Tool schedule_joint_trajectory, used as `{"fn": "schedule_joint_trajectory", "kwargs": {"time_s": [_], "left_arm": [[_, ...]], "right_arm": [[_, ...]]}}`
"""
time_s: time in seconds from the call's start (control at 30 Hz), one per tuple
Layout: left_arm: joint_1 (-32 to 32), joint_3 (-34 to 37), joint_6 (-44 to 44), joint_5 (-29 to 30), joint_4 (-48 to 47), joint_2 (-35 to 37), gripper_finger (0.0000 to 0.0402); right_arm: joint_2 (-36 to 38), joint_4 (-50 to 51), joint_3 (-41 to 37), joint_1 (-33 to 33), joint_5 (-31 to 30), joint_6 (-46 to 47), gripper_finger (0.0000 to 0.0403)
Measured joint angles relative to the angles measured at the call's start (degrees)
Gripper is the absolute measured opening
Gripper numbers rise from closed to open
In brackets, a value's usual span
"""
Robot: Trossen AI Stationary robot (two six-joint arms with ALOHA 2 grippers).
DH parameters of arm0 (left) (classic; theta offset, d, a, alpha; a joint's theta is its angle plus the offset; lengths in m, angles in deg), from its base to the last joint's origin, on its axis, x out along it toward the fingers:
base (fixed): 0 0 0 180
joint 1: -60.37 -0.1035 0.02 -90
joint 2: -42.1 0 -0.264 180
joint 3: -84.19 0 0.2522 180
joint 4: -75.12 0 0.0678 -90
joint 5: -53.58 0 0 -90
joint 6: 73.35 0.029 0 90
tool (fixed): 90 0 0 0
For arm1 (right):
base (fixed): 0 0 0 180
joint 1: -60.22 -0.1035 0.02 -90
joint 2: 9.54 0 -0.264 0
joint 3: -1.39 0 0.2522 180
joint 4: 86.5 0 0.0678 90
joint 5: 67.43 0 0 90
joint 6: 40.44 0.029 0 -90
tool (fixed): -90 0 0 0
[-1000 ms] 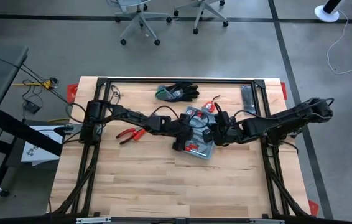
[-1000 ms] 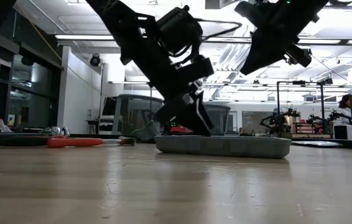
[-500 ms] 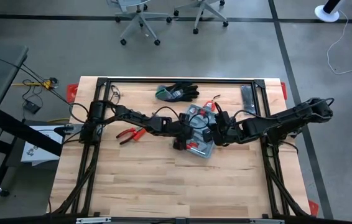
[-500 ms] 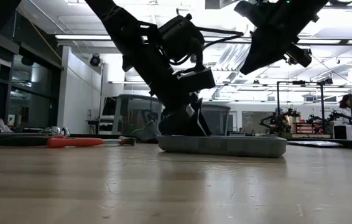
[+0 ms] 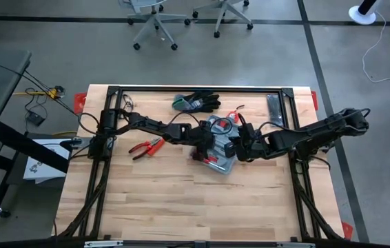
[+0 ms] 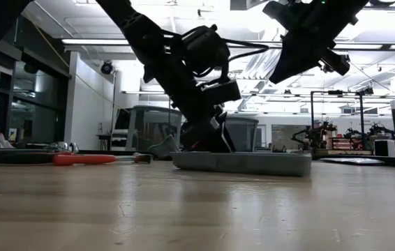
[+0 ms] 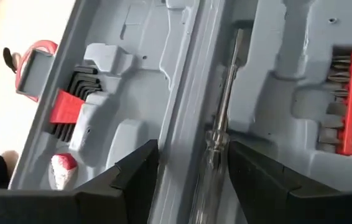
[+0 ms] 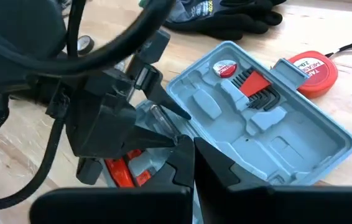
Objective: Prefit tool cases
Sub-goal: Remove the transparent screwdriver from the gray tool case
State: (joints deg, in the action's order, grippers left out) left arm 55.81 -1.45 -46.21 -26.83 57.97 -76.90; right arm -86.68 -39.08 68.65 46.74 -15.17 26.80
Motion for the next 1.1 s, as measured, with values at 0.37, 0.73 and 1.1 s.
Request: {"fn": "schedule_joint_trajectory", "kwargs": {"time_s": [0.37,0.73,1.1], "left_arm": [[1.53,0.09,0.13,4.48,-5.07,-0.87,0.0184],[4.57,0.02,-5.19,10.39,-4.64,-2.01,0.0036],[4.90,0.28,-8.52,10.09,-6.36,1.36,0.0023]], "right_arm": [[0.00,0.43,0.00,-0.01,-0.02,-0.19,0.0000],[0.00,0.43,0.00,-0.07,-0.01,-0.17,0.0000],[0.00,0.89,0.00,-0.07,0.00,-0.20,0.0000]]}}
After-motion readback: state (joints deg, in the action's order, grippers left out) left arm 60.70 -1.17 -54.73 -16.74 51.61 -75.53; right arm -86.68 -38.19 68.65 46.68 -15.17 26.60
